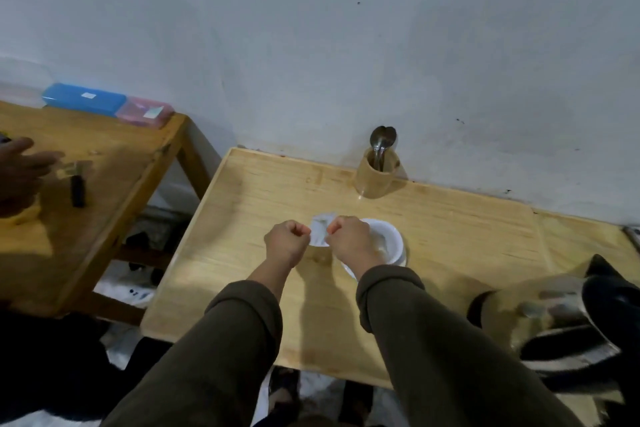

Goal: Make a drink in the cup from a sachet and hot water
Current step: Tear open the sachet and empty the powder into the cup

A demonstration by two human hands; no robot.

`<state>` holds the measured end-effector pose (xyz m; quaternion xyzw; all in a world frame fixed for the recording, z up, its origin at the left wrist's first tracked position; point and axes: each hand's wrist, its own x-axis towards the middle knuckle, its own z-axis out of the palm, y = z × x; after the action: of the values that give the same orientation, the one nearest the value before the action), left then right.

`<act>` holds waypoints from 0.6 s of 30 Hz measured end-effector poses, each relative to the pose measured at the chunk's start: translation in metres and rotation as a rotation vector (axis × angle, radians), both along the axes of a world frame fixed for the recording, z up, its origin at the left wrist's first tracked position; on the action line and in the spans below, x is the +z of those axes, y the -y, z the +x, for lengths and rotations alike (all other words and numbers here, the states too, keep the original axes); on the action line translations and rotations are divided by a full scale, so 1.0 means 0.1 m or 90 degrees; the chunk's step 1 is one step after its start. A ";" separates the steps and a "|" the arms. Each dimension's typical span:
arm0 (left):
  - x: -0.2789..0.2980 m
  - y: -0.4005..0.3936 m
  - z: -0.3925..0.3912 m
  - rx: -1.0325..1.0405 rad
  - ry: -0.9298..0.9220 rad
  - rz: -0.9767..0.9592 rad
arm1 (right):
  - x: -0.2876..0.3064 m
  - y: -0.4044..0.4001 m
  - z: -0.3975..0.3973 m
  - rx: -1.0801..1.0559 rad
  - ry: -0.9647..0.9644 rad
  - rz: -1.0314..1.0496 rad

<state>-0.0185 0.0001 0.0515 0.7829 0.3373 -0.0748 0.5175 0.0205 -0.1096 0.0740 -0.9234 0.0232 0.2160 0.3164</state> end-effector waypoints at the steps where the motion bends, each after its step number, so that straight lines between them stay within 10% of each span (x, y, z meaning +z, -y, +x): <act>1: -0.04 -0.02 -0.03 -0.016 -0.012 0.015 | -0.07 -0.04 -0.03 0.030 -0.002 -0.034; 18: -0.38 -0.08 0.07 -0.132 -0.077 0.113 | -0.17 -0.24 -0.21 0.200 0.023 -0.307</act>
<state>-0.0118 0.0076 0.0131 0.8503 0.2907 -0.1445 0.4143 -0.0007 -0.0854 0.0569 -0.9679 -0.0750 0.2343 0.0510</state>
